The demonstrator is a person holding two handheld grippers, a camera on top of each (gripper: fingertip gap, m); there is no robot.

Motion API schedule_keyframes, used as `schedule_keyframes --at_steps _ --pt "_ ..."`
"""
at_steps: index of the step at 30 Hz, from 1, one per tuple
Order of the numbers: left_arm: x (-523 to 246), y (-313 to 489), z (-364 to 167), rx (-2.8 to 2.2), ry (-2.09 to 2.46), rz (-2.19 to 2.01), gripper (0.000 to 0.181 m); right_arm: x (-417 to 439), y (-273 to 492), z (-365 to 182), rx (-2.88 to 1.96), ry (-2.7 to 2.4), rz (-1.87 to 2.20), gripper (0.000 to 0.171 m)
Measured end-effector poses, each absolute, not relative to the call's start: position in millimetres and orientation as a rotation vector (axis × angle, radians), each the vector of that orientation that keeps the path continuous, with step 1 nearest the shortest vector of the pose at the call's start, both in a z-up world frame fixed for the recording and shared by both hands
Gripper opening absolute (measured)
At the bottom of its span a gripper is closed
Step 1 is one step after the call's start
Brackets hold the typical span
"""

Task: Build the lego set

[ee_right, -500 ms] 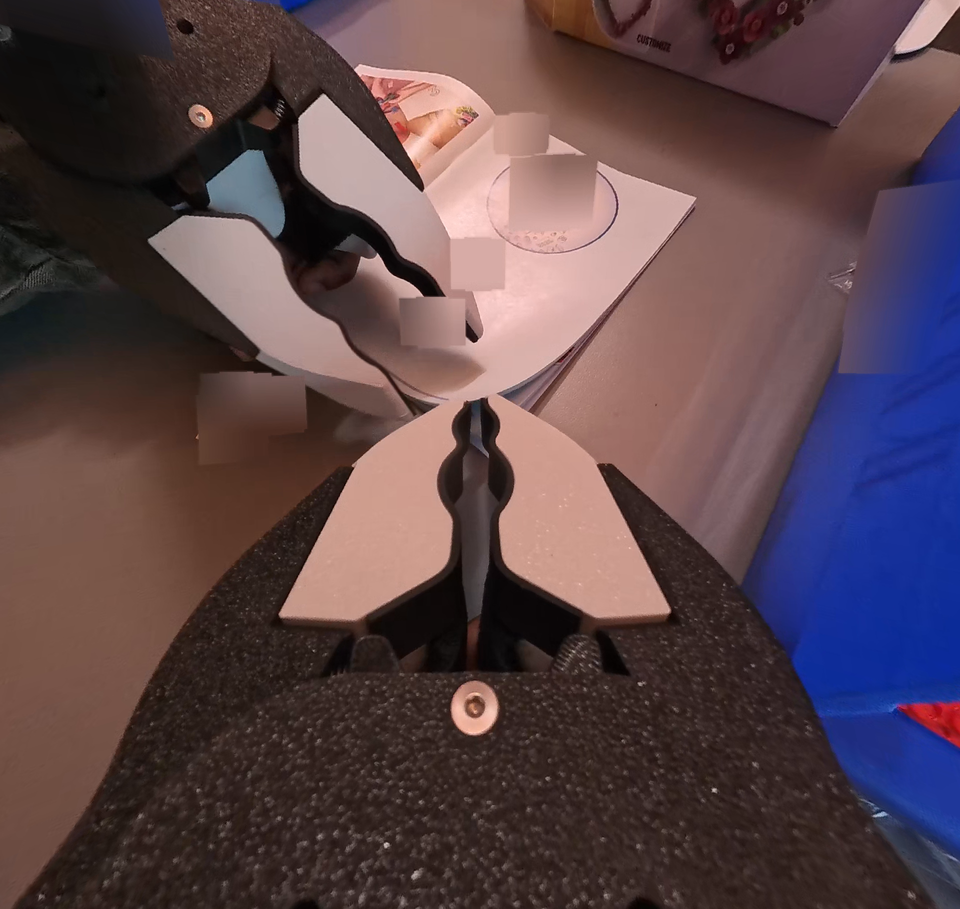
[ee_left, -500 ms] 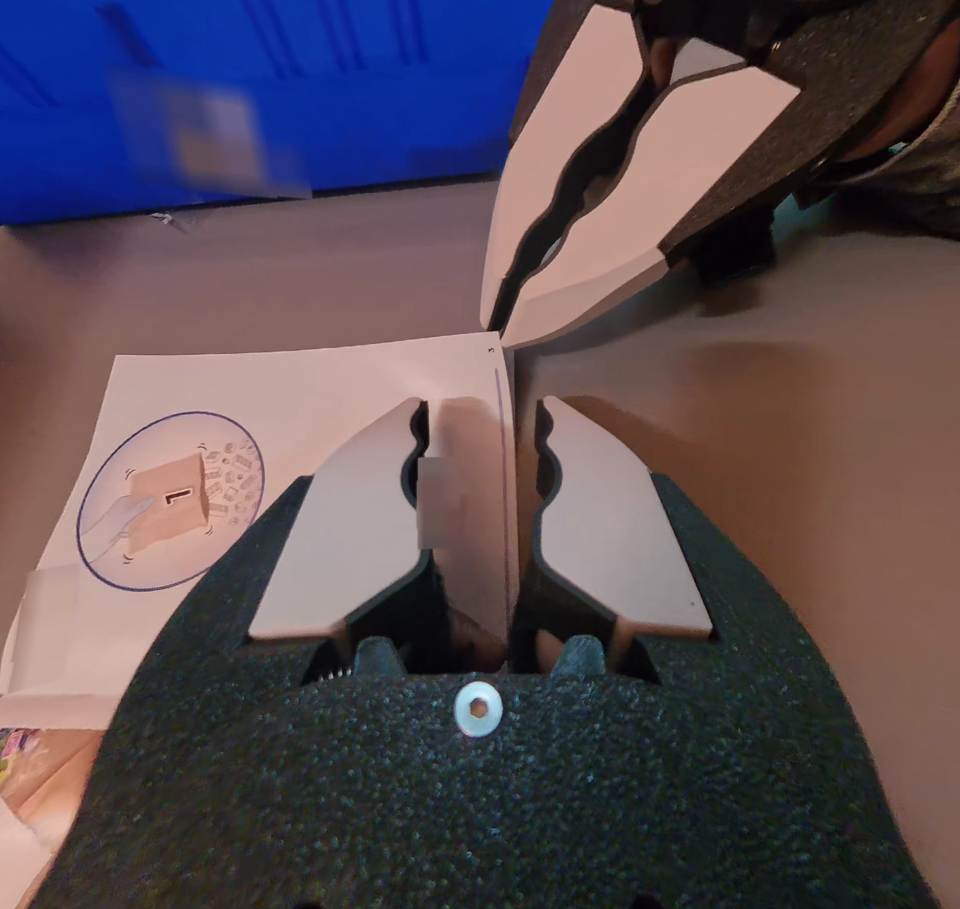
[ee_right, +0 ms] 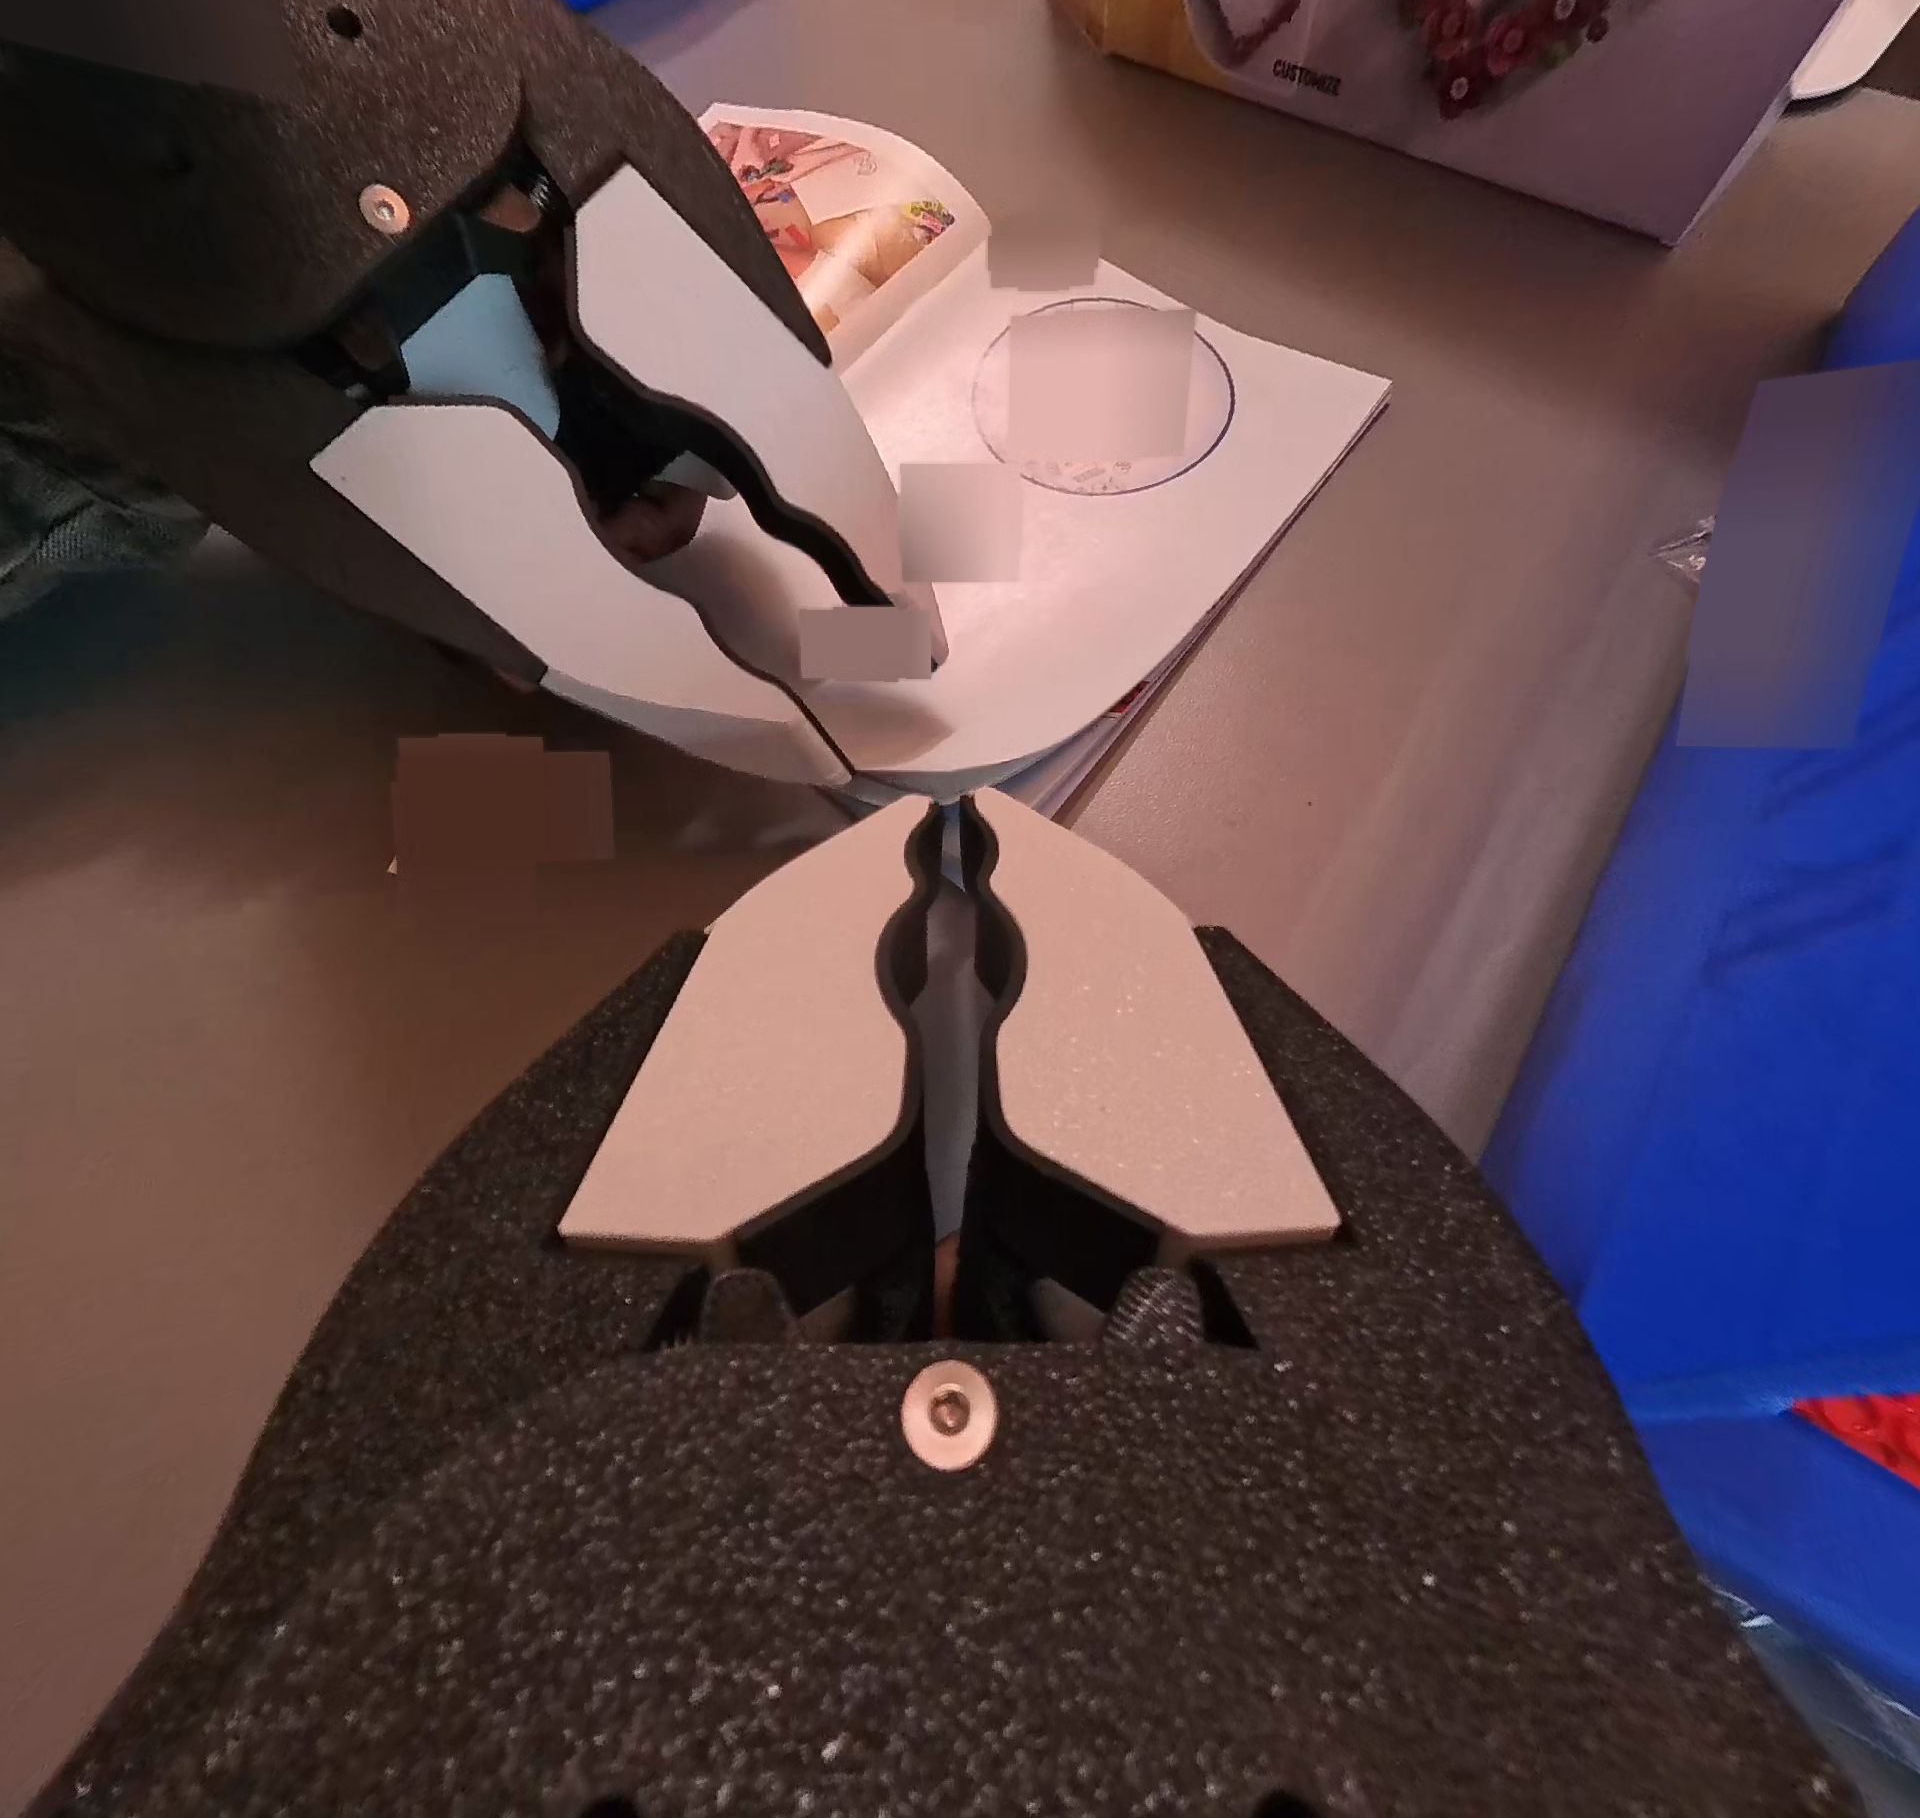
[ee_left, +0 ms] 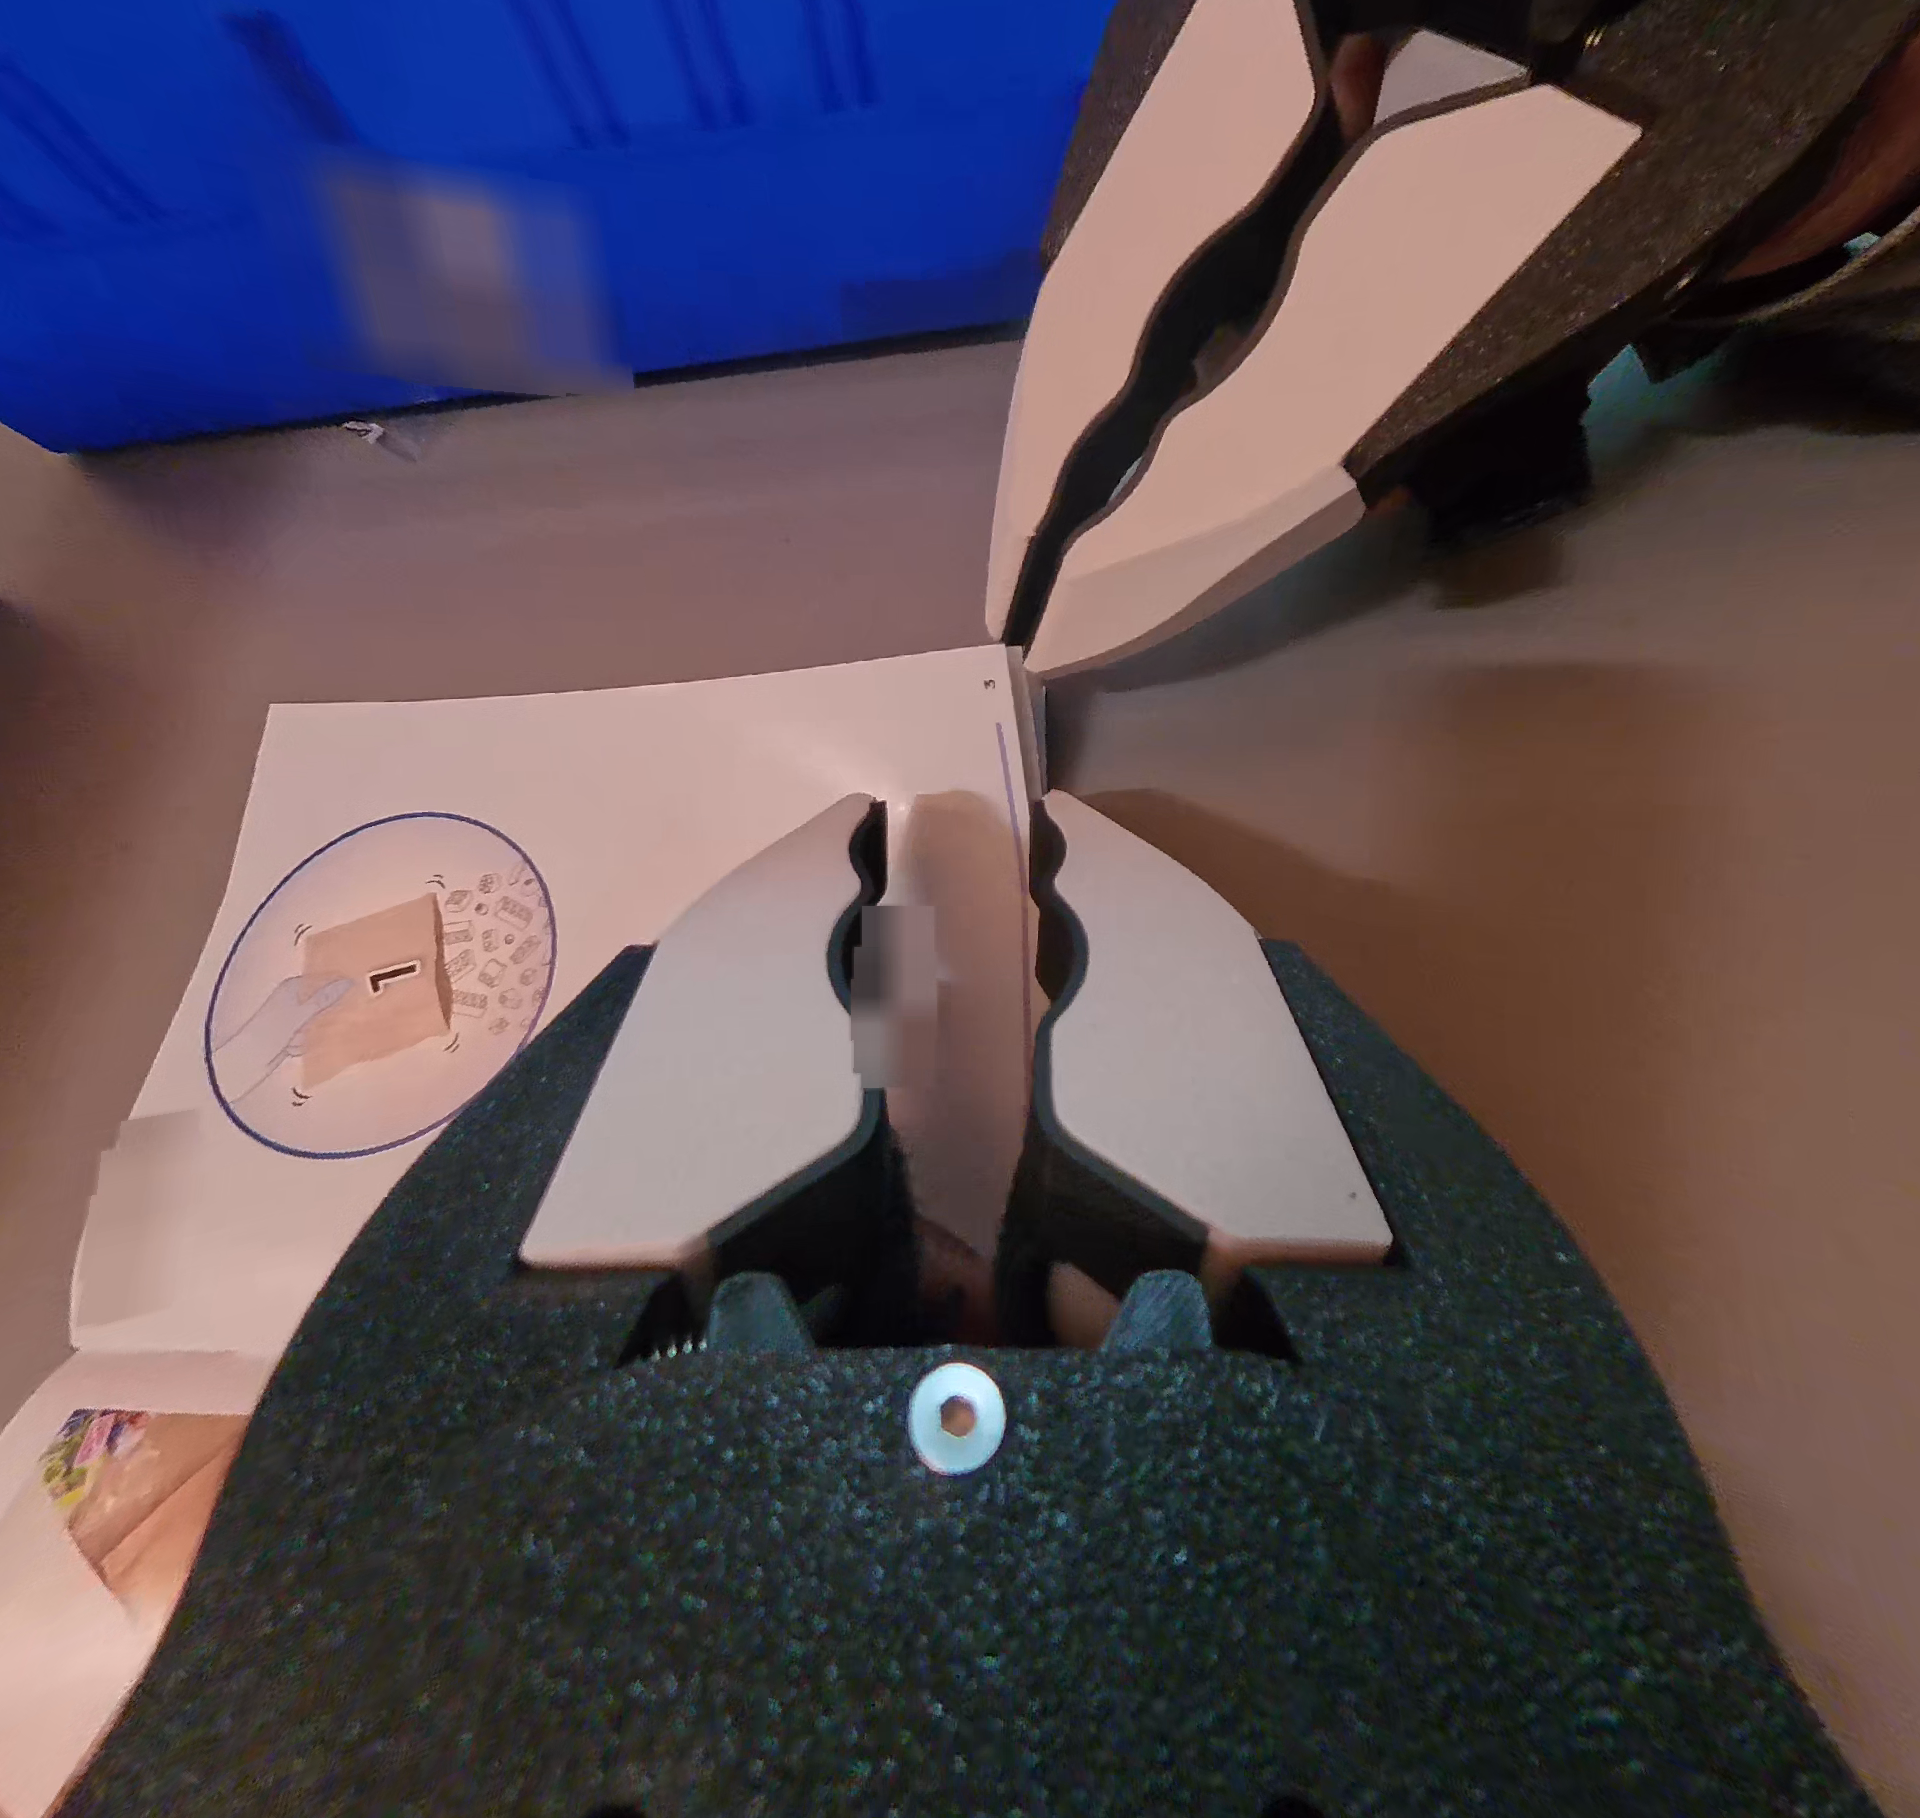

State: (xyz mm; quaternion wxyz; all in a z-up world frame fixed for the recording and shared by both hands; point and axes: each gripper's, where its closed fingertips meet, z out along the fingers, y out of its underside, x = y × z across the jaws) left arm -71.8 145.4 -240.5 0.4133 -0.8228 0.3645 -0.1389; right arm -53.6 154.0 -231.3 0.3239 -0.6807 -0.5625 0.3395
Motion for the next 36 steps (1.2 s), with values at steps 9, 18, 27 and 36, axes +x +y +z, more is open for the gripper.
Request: schedule_keyframes --at_steps 9,18,27,36 --pt "-76.9 146.2 -236.8 -2.065 0.899 -0.334 0.024 -55.6 157.0 -221.7 -1.71 -1.456 0.832 0.017" --pt "-76.5 145.7 -235.8 -2.062 0.907 -0.324 0.023 -71.1 150.1 -222.7 -1.75 -1.452 0.925 0.015" --pt "-76.4 145.2 -237.4 -2.066 0.914 -0.319 0.022 -77.6 154.8 -229.1 -1.787 -1.45 0.871 0.0" --pt "-78.8 146.7 -238.6 -2.08 0.917 -0.267 0.022 -78.5 150.3 -227.7 -1.749 -1.483 0.893 0.002"
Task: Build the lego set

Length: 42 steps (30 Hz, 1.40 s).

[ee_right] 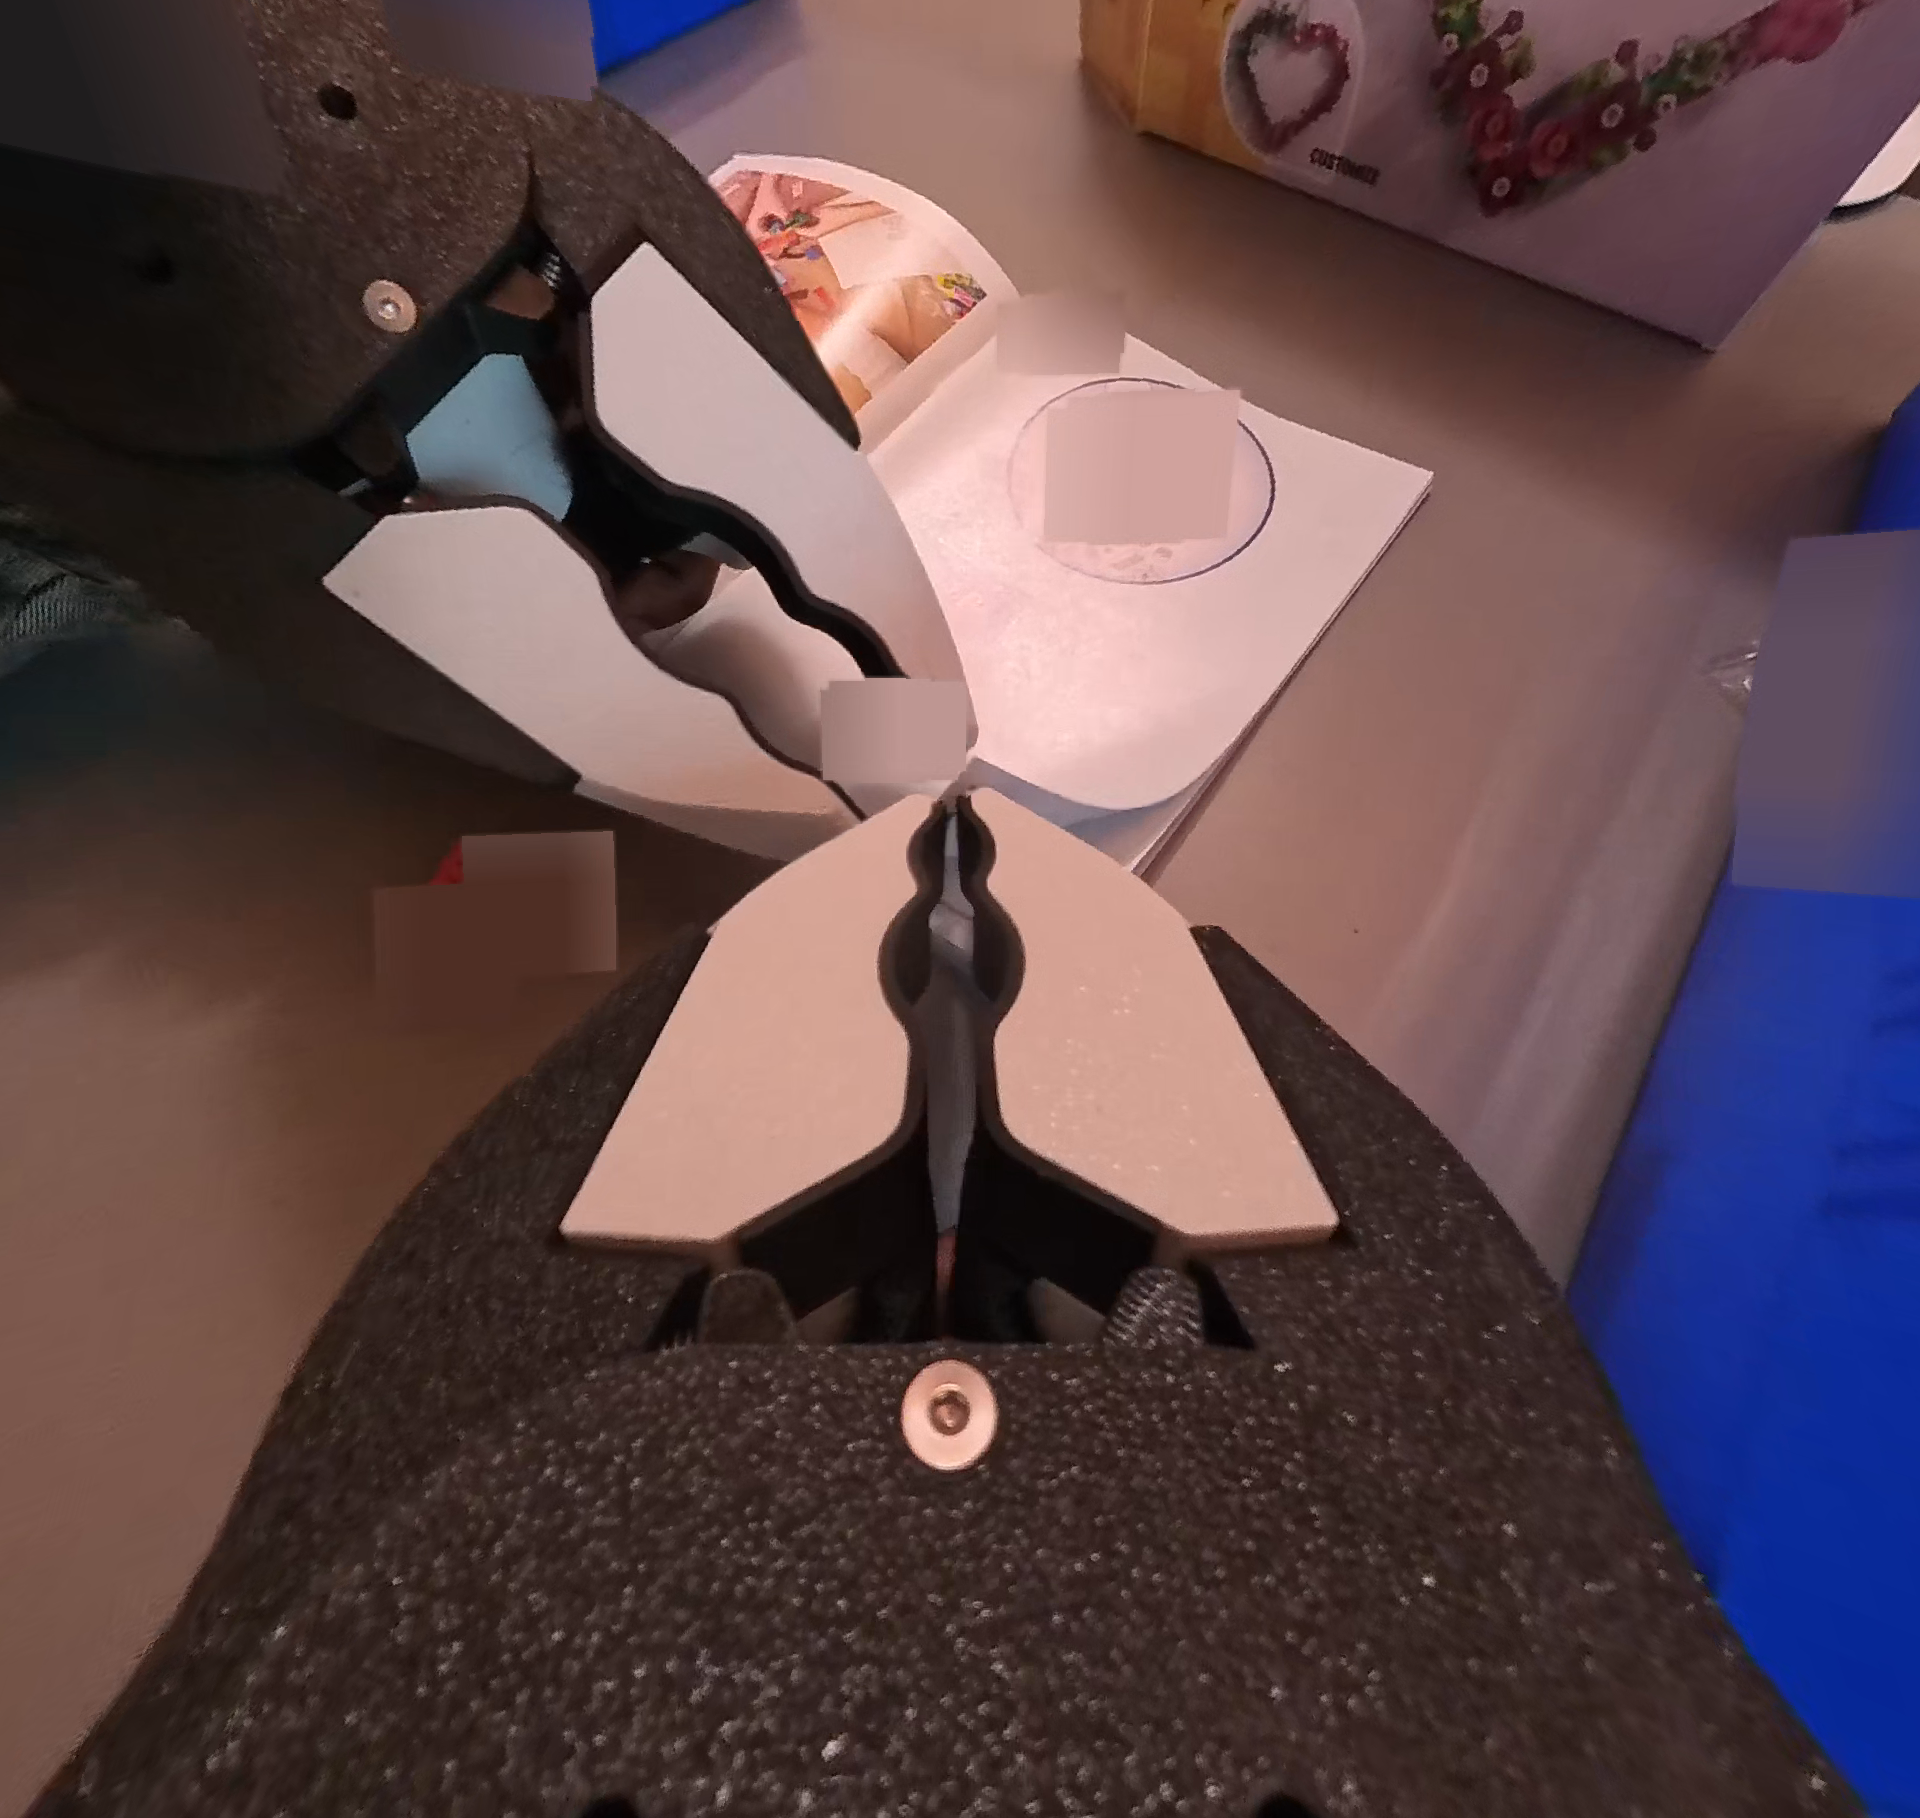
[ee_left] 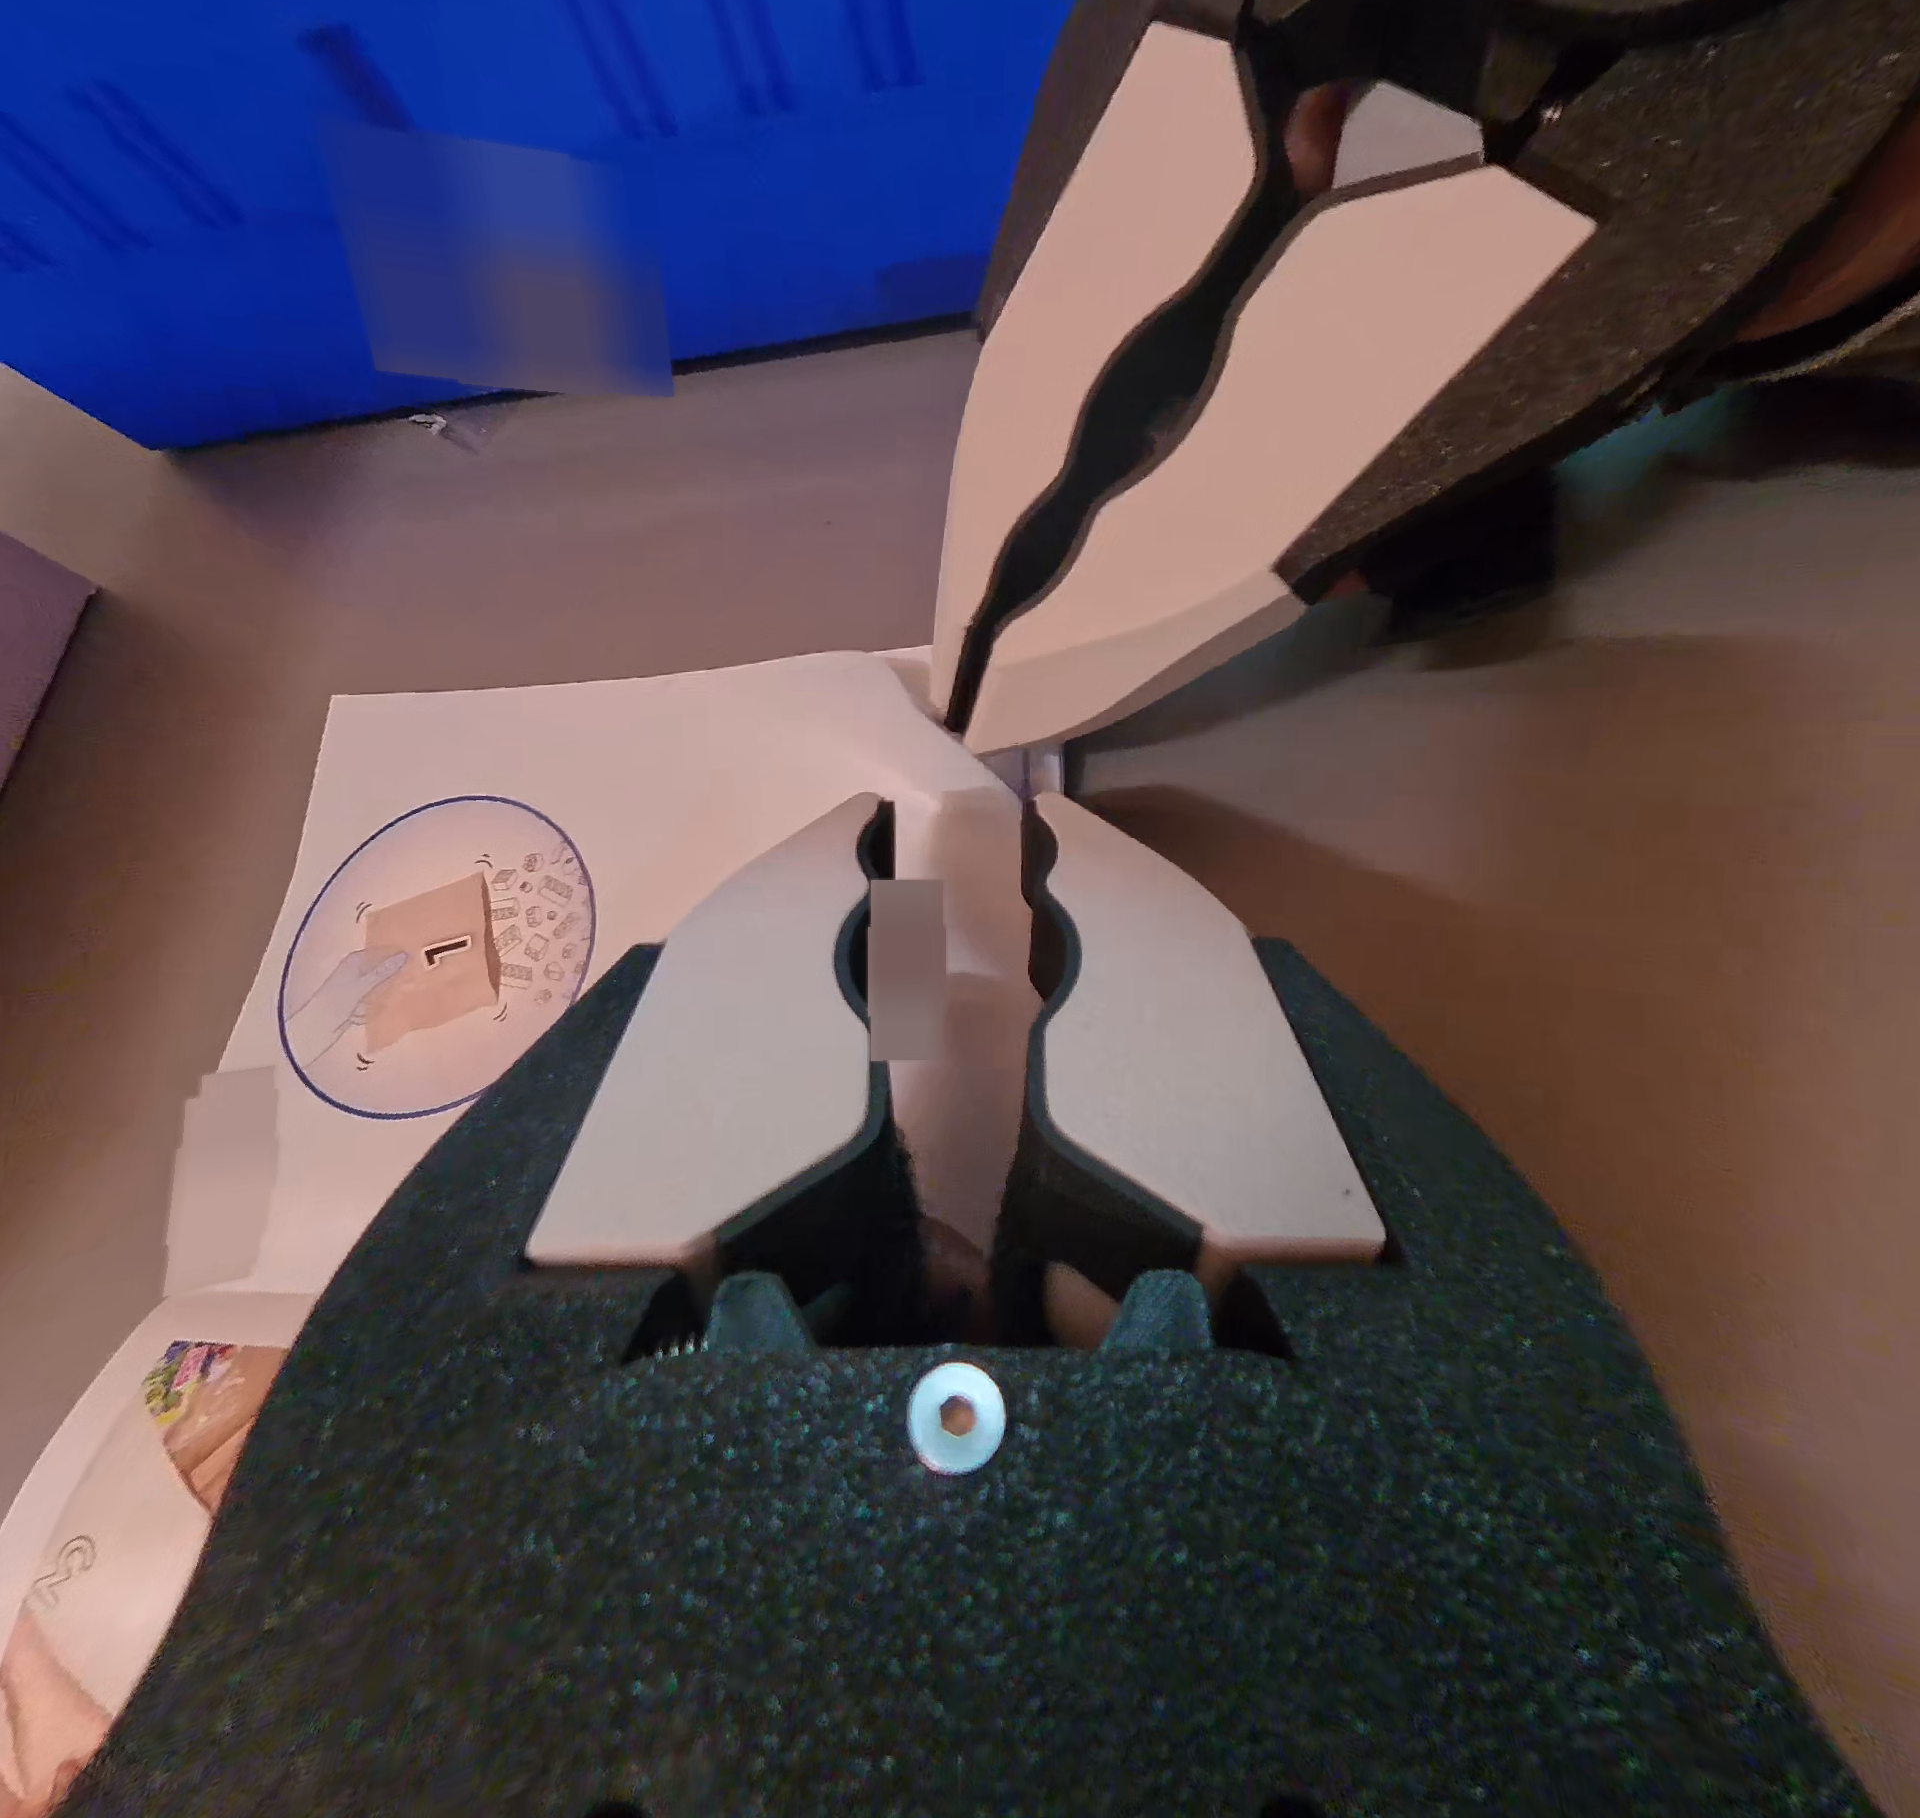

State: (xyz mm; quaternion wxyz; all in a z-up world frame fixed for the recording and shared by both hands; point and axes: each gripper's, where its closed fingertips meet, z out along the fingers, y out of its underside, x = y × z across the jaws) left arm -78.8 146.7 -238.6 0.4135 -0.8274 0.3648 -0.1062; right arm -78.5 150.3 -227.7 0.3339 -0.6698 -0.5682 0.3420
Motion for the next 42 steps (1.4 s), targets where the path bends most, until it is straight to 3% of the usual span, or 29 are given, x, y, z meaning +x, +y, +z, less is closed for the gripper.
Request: schedule_keyframes --at_steps 7,24,34,42 --pt "-86.1 147.9 -232.8 -2.069 0.89 -0.247 0.022 -75.9 148.9 -232.4 -1.739 -1.521 0.86 0.011" --pt "-73.5 146.0 -246.7 -2.187 0.901 -0.172 0.033 -77.6 155.3 -231.4 -1.817 -1.435 0.946 0.008" --pt "-75.7 150.6 -243.5 -2.175 0.856 -0.124 0.002 -78.7 154.5 -227.9 -1.801 -1.421 0.971 0.008" --pt "-94.6 150.2 -216.4 -2.103 0.784 -0.049 0.0 -79.7 145.7 -215.3 -1.715 -1.433 1.036 0.011"
